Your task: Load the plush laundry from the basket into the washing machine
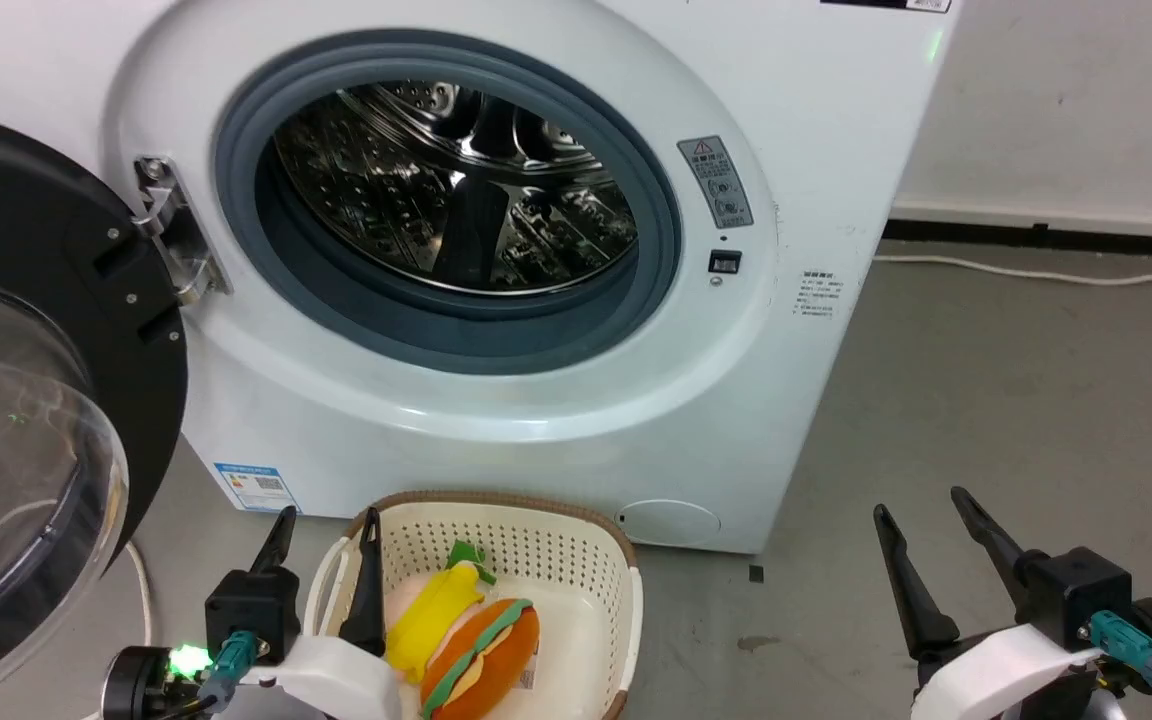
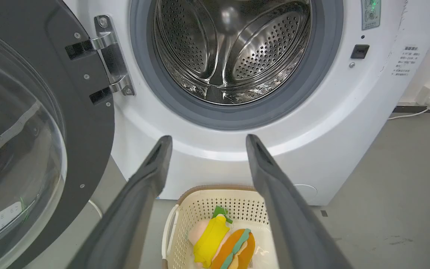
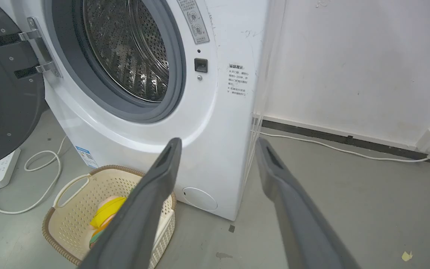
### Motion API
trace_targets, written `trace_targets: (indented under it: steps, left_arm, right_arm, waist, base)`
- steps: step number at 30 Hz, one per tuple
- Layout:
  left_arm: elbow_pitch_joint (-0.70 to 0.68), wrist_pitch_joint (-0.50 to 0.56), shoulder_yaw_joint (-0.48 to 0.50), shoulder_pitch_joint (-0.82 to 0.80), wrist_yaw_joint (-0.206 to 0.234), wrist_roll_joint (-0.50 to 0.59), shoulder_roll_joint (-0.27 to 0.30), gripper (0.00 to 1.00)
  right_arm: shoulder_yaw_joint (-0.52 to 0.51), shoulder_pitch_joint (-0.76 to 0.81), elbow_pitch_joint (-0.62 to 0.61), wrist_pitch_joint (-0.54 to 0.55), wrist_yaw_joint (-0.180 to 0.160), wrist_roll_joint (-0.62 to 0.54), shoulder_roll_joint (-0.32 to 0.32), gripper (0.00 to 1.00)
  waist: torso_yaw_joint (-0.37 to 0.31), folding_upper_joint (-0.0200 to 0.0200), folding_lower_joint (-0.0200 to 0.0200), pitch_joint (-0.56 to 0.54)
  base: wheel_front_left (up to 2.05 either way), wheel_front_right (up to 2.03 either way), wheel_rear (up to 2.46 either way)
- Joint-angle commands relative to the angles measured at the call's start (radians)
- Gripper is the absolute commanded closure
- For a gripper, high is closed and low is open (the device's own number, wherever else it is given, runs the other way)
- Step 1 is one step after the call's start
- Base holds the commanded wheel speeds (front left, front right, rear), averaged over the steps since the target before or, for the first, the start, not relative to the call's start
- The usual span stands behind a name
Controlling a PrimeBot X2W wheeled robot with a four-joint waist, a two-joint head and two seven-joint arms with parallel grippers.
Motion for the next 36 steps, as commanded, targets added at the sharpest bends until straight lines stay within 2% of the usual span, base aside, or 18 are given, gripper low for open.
trace_targets:
  steps: [1, 20, 36]
  left_arm:
    - [0.007, -0.010, -0.004, -0.010, 0.000, -0.010, 0.000, 0.00]
    - [0.183, -0.028, -0.036, -0.118, -0.030, -0.021, 0.039, 0.00]
    - [0.399, 0.013, -0.051, -0.234, -0.045, -0.046, 0.116, 0.00]
  right_arm:
    - [-0.005, -0.008, 0.000, -0.011, 0.000, 0.014, 0.000, 0.00]
    - [0.013, -0.063, -0.010, -0.050, 0.000, 0.073, 0.000, 0.00]
    - [0.008, -0.105, -0.038, -0.083, 0.000, 0.145, 0.000, 0.00]
  waist:
    - [-0.004, 0.0000, 0.0000, 0.009]
    - [-0.066, 0.0000, 0.0000, 0.165]
    - [-0.147, 0.0000, 0.0000, 0.307]
  base:
    - [0.00, 0.00, 0.00]
    - [0.00, 0.00, 0.00]
    - [0.00, 0.00, 0.00]
